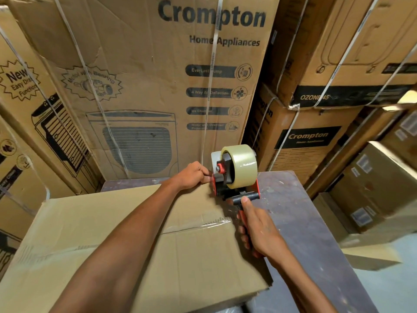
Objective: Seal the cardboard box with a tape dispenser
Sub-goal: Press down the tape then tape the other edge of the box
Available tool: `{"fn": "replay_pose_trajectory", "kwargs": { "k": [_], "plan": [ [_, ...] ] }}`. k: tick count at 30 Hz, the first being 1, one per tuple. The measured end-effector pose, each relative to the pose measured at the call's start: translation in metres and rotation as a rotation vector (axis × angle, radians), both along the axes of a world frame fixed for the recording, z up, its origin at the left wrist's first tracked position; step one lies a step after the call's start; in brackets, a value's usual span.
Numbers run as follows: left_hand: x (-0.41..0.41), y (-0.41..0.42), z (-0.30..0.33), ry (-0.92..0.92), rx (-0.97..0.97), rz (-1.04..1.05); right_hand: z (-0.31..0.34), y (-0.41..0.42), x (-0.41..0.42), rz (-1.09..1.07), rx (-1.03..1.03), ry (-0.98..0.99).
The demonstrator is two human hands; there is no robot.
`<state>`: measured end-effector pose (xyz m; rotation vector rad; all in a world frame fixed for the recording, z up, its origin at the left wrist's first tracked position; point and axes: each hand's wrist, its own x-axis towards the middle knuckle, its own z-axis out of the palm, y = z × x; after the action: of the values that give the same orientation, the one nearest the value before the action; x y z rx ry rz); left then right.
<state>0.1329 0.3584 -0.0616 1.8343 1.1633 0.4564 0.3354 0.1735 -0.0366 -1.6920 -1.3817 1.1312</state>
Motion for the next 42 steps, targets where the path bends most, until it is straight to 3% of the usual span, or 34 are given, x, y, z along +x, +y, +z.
{"fn": "replay_pose_trajectory", "kwargs": {
  "k": [7,14,18,22,28,33,37,42],
  "plan": [
    [0.005,-0.011,0.000,0.033,0.137,-0.049,-0.012,-0.039,0.009,-0.002,-0.001,0.000],
    [0.001,-0.018,-0.008,0.281,0.302,0.009,-0.025,-0.090,0.019,-0.054,-0.021,0.042],
    [0.008,-0.043,-0.018,0.429,0.495,0.006,-0.024,-0.092,0.020,-0.034,-0.011,0.021],
    [0.009,-0.079,-0.027,0.489,0.609,-0.177,-0.025,-0.089,0.020,-0.025,0.001,0.016],
    [0.009,-0.134,-0.016,0.465,0.501,-0.208,-0.026,-0.088,0.019,-0.033,0.007,0.010],
    [0.009,-0.204,-0.009,0.613,0.380,-0.193,-0.026,-0.088,0.018,-0.041,0.021,0.007],
    [0.020,-0.232,-0.023,0.757,0.465,-0.132,-0.024,-0.088,0.016,-0.058,0.032,0.010],
    [0.017,-0.222,-0.027,0.706,0.496,-0.114,-0.025,-0.079,0.013,-0.070,0.010,0.054]
  ]
}}
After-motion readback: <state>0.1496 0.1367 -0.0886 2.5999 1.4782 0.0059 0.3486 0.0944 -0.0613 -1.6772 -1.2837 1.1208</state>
